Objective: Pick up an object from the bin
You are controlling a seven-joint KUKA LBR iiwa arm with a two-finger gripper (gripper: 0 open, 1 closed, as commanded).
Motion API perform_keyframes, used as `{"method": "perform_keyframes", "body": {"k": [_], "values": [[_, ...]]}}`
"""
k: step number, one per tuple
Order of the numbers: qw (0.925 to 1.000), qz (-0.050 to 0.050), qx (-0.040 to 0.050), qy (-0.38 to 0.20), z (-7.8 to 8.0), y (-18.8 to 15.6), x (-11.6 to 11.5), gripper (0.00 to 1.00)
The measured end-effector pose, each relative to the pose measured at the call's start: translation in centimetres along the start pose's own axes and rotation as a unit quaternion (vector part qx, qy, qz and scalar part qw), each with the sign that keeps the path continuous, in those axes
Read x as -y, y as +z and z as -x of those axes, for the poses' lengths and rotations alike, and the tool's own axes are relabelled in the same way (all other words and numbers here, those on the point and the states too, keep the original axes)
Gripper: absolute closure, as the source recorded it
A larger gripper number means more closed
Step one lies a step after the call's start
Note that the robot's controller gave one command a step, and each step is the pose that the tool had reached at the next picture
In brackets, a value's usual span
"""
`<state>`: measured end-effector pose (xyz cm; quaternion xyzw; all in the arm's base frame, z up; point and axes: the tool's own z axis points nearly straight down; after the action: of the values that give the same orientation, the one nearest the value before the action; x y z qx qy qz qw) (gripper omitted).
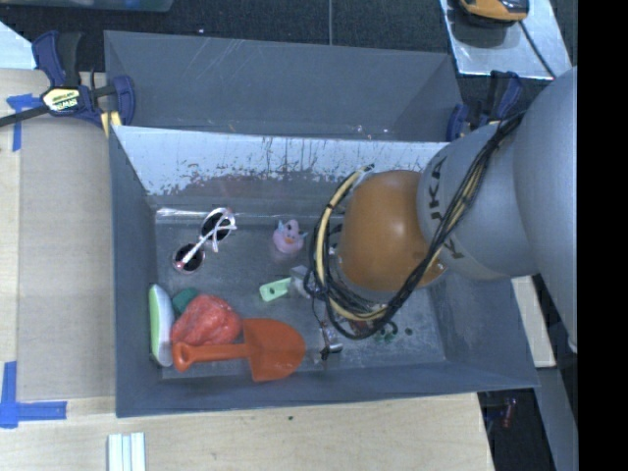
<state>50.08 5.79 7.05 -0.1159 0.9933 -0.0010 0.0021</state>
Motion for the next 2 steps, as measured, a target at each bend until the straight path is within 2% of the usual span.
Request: {"method": "perform_keyframes", "body": {"k": [1,2], "values": [[0.9998,0.0,0.0006,0.017,0.2,0.0,-1.6,0.0],[0.9966,0.002,0.0065,-0.082,3.0,-0.3,-8.3,1.0]]}}
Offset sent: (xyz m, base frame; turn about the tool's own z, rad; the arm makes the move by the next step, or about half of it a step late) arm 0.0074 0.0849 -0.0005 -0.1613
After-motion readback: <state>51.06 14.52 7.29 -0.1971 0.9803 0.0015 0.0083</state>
